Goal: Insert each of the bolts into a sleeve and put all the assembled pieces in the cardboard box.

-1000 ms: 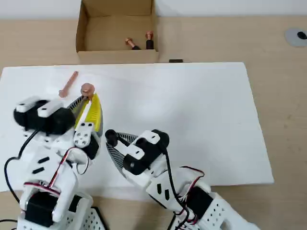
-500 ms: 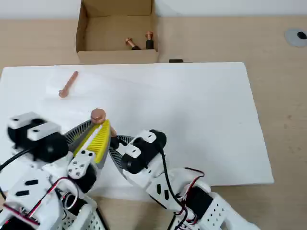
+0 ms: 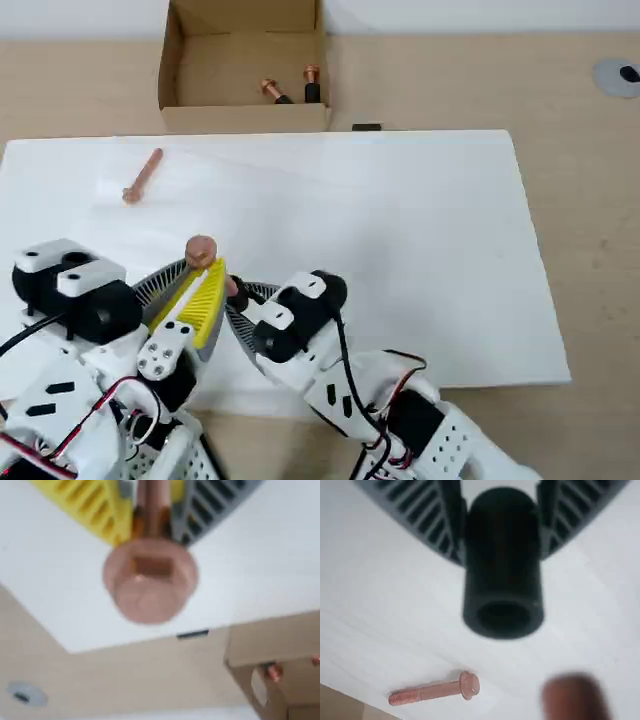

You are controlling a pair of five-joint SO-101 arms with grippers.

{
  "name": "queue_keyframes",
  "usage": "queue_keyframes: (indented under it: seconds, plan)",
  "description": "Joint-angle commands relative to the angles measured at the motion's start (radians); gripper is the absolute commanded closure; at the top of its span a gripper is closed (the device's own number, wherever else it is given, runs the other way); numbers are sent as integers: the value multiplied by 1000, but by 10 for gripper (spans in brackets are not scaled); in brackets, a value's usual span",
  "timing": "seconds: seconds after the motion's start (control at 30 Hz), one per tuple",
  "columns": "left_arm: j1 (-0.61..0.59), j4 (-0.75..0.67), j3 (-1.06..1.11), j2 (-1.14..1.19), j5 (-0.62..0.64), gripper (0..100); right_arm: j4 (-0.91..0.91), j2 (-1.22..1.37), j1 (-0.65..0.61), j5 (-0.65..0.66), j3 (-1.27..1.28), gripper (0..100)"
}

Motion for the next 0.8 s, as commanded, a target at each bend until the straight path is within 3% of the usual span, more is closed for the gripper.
queue_keyframes:
  seconds: [0.0, 0.77]
  plan:
    - [11, 17, -51, -2, -31, 996, 2, -87, -5, -5, -2, 988]
    - [12, 75, 14, -4, -31, 996, 2, -91, -5, -3, -2, 988]
